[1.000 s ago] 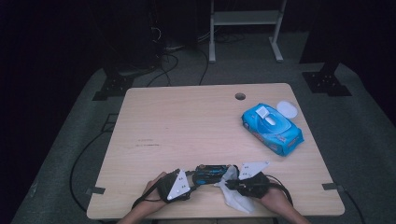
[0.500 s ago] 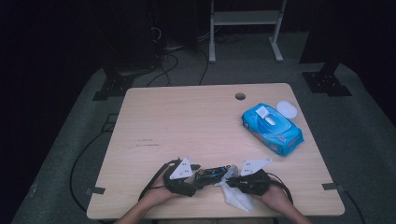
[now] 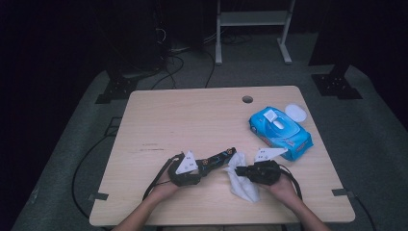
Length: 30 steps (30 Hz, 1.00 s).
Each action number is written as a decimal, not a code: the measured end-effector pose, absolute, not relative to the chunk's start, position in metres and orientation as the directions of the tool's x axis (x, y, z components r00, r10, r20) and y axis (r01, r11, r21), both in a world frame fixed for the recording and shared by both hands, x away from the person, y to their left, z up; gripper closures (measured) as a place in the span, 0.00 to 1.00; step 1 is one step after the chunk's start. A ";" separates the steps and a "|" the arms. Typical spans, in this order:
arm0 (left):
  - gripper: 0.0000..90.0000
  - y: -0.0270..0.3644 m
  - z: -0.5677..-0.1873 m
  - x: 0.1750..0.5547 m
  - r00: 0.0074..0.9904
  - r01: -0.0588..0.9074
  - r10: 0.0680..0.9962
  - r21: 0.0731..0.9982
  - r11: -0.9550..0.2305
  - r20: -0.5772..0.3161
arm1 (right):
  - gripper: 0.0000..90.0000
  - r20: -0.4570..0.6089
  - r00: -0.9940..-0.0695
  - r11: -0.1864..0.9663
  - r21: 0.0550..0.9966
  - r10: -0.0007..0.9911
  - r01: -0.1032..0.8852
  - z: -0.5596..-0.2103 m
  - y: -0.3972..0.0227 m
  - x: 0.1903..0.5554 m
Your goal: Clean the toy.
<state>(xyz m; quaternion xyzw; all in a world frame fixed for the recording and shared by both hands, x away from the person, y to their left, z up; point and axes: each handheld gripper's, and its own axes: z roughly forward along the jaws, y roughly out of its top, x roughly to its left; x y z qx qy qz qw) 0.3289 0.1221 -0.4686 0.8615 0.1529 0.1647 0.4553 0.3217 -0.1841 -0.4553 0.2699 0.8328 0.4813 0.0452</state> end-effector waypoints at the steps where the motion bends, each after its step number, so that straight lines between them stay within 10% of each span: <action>1: 0.64 0.123 -0.469 0.331 0.901 0.121 0.413 0.838 -0.533 0.132 | 0.94 0.183 -0.851 0.382 0.833 0.493 0.401 -0.452 -0.183 0.323; 17: 0.64 0.133 -0.470 0.334 0.885 0.137 0.448 0.847 -0.513 0.129 | 0.94 0.110 -0.909 0.405 0.869 0.402 0.284 -0.426 -0.085 0.353; 30: 0.63 0.137 -0.472 0.337 0.880 0.158 0.462 0.845 -0.511 0.114 | 0.94 0.073 -0.862 0.401 0.863 0.501 0.306 -0.434 -0.096 0.368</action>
